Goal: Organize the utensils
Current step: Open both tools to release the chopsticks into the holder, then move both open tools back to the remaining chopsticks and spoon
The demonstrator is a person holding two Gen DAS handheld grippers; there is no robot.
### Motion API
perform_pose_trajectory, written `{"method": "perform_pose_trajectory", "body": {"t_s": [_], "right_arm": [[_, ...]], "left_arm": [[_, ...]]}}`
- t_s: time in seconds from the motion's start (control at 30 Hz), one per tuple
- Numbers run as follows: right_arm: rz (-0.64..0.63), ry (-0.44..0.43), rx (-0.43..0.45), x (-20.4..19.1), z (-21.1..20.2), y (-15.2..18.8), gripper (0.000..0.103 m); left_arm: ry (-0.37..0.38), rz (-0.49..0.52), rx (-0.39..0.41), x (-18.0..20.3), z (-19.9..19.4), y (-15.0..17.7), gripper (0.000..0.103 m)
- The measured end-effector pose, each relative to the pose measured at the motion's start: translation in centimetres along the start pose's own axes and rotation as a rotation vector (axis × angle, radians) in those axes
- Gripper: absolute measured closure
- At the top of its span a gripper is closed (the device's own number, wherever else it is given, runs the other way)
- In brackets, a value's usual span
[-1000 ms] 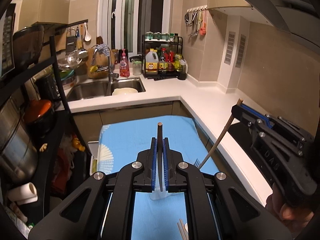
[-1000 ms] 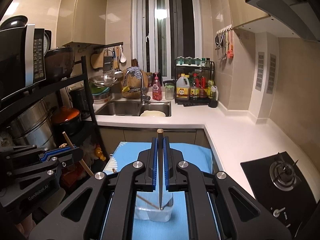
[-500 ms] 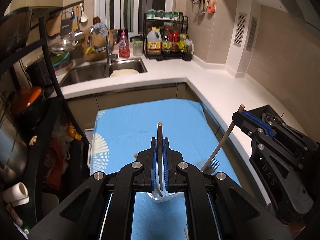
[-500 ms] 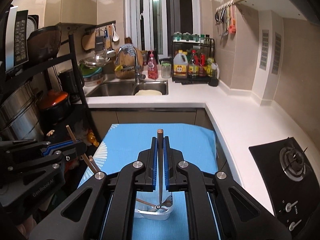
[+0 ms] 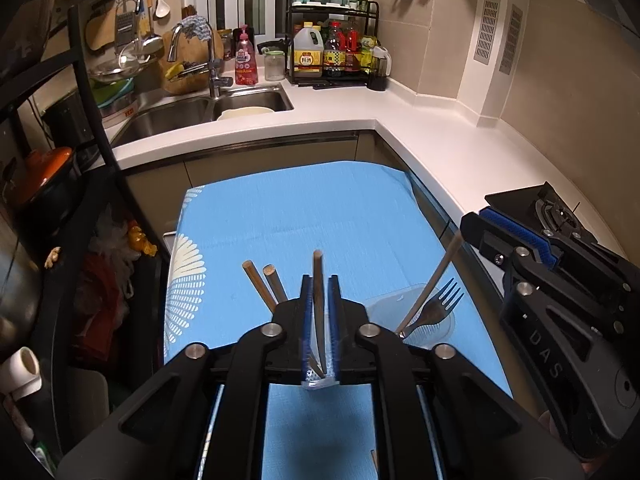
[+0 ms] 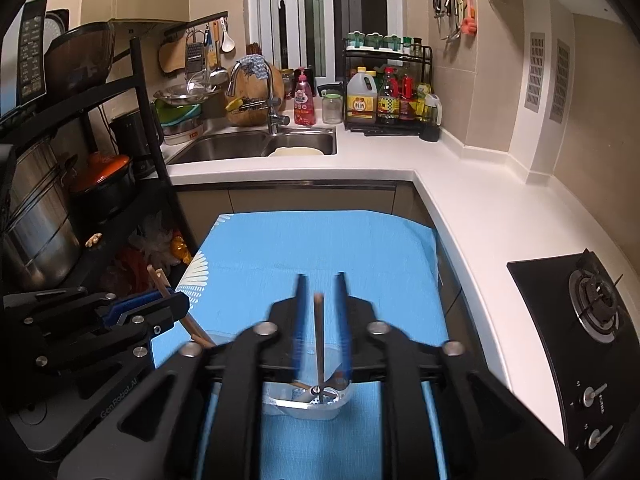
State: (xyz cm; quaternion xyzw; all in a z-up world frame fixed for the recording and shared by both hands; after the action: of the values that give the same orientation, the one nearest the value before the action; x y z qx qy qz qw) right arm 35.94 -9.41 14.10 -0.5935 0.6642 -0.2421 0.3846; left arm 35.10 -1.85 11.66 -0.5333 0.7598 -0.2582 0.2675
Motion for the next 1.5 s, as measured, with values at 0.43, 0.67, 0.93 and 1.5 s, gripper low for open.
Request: {"method": "perform_pose_trajectory", "body": {"t_s": [0.43, 0.67, 0.93, 1.5], "right_arm": [[0.002, -0.054, 0.061, 2.4, -7.2, 3.1, 0.073], [0.016, -0.05, 0.069, 5.2, -9.1, 8.7, 0.08], [0.041, -0.016, 0.026, 8.5, -7.5, 17.0, 0.097], [-0.001, -0.026, -0.249, 6.3, -1.3, 28.3, 0.097]], "left_arm": [[-0.066, -0.004, 0.156, 0.1, -7.8, 2.8, 0.077], [-0.108, -0.001, 0.191, 1.2, -9.3, 8.5, 0.077], [-0.127, -0.022, 0.192, 3.8, -7.5, 16.2, 0.077], [-0.065, -0.067, 0.056, 8.5, -1.1, 25.7, 0.088]]}}
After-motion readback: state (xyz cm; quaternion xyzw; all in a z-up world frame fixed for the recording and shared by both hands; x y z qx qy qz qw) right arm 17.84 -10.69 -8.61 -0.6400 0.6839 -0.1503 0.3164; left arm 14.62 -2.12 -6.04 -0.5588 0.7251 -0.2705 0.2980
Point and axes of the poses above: each gripper's, at about its wrist camera, not at the fingertips, and z roughly the way its jaws point, x to its right, y to its underside, the point moved 8 cm from there along z, roughly the way its jaws point, and after that the axes turned 14 degrees about z, right-handed, at the moved point
